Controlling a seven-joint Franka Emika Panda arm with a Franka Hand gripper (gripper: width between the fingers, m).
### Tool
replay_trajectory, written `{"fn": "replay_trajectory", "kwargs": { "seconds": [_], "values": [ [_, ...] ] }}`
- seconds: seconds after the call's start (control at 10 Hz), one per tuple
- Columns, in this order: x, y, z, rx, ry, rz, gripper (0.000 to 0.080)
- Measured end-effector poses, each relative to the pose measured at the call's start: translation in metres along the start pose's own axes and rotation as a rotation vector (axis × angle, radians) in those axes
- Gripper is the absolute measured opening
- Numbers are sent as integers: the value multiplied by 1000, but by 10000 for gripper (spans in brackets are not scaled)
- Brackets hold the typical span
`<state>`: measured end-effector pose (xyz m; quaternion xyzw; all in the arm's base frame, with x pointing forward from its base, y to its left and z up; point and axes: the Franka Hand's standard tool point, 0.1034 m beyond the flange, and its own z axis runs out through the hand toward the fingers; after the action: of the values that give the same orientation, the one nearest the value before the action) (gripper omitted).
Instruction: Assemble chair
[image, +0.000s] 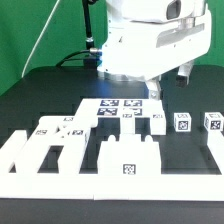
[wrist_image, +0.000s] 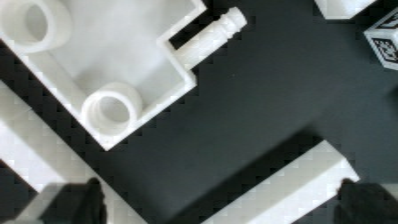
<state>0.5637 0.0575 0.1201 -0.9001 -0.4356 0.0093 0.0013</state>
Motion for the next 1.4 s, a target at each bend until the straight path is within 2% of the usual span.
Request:
{"fn": "replay_trajectory", "kwargs": {
  "seconds": [0.7, 0.9, 1.0, 1.2, 1.3, 1.4],
  "values": [
    [-1, 2, 1, 0, -1, 21, 650],
    [-8, 25, 1, -13, 3, 139, 649],
    [-11, 36, 2, -12, 10, 238, 649],
    [-27, 61, 11, 0, 30, 385, 649],
    [-30, 66, 14, -4, 44, 461, 650],
    [-27, 64, 13, -2, 44, 523, 650]
  ]
}}
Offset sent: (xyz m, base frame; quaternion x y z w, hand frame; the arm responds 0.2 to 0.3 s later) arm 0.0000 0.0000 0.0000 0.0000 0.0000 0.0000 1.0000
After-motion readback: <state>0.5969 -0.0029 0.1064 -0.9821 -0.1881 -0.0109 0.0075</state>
